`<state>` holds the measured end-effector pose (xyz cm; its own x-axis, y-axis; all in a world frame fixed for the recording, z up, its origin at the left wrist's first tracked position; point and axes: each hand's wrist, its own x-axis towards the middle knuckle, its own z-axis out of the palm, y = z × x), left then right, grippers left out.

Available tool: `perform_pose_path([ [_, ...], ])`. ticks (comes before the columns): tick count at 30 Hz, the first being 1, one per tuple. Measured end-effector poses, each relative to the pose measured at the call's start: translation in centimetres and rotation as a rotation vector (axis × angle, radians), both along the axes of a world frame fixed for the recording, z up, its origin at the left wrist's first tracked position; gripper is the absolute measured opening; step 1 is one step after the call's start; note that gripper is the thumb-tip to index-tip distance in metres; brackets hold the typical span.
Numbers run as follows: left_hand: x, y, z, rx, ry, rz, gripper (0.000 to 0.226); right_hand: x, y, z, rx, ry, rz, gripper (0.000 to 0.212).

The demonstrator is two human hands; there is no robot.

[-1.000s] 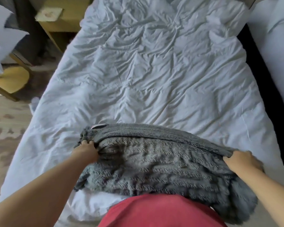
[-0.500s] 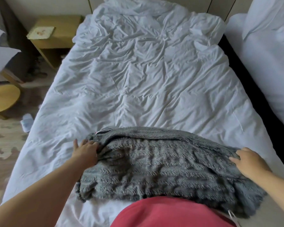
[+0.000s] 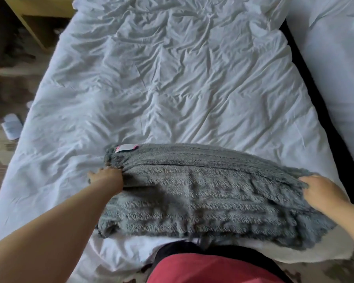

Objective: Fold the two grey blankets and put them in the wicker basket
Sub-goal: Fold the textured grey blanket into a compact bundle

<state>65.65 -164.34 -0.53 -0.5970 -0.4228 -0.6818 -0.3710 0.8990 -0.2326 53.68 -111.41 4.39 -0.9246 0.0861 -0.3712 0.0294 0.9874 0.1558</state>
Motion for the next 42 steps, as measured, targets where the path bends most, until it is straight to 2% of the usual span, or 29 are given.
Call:
perform_pose_path([
  [2, -1.6, 2.9, 1.0, -0.053, 0.034, 0.032, 0.050, -0.1, 0.1, -0.1, 0.005, -0.046, -0.011, 0.041],
  [4, -3.2, 6.0, 2.2, -0.061, 0.165, 0.022, 0.060, -0.2, 0.2, -0.1, -0.007, -0.076, -0.039, 0.042],
  [8, -6.4, 12.8, 3.5, 0.142, 0.472, -0.114, 0.071, -0.3, 0.3, -0.3, -0.027, -0.087, -0.052, 0.041],
  [12, -9.4, 20.7, 4.6, 0.396, 0.507, -0.256, 0.072, -0.8, 0.9, -0.2, -0.011, -0.060, 0.064, 0.041],
  [15, -11.5, 27.4, 4.5, 0.481, 0.480, -0.365, 0.066, -1.8, 2.4, -0.4, -0.061, -0.011, 0.196, 0.035],
  [18, -12.7, 33.3, 3.1, 0.479, 0.396, -0.418, 0.059, -3.5, 4.6, -1.2, -0.186, 0.087, 0.337, 0.027],
  [20, -12.8, 37.3, 1.8, 0.443, 0.324, -0.365, 0.056, -4.5, 7.2, -2.0, -0.306, 0.041, 0.356, 0.023],
  [22, -12.1, 40.2, 0.9, 0.432, 0.258, -0.239, 0.055, -5.3, 9.5, -2.9, -0.515, -0.111, 0.250, 0.020],
  [25, -10.9, 42.2, 0.5, 0.438, 0.254, -0.097, 0.058, -6.1, 11.6, -3.1, -0.957, -0.402, -0.099, 0.020],
  [26, -10.6, 42.4, 0.5, 0.436, 0.259, -0.070, 0.060, -6.3, 12.0, -3.1, -1.068, -0.503, -0.178, 0.020],
  [27, -10.4, 42.5, 0.7, 0.435, 0.257, -0.040, 0.062, -6.5, 12.4, -3.4, -1.091, -0.588, -0.166, 0.026],
  [29, -10.1, 42.7, 1.0, 0.436, 0.237, 0.001, 0.067, -6.8, 12.9, -4.4, -0.873, -0.653, 0.094, 0.062],
  [30, -10.0, 42.7, 1.1, 0.439, 0.224, 0.012, 0.069, -6.9, 12.9, -5.1, -0.732, -0.619, 0.243, 0.079],
  [31, -10.1, 42.7, 1.1, 0.443, 0.210, 0.020, 0.071, -7.1, 12.6, -5.9, -0.647, -0.560, 0.335, 0.086],
  [32, -10.2, 42.6, 1.2, 0.445, 0.199, 0.022, 0.072, -7.4, 12.4, -6.4, -0.634, -0.493, 0.346, 0.084],
  [35, -11.4, 42.5, 0.9, 0.418, 0.169, -0.031, 0.078, -9.1, 11.7, -8.3, -0.716, -0.290, 0.160, 0.060],
  [37, -12.6, 42.4, 0.2, 0.389, 0.160, -0.056, 0.078, -9.9, 11.1, -9.5, -0.705, -0.230, 0.061, 0.059],
  [40, -14.0, 42.4, -1.4, 0.371, 0.172, -0.029, 0.073, -9.9, 11.0, -11.3, -0.895, -0.243, -0.286, 0.069],
  [42, -14.1, 42.5, -2.6, 0.377, 0.199, 0.008, 0.070, -9.2, 11.4, -12.5, -0.992, -0.347, -0.579, 0.066],
])
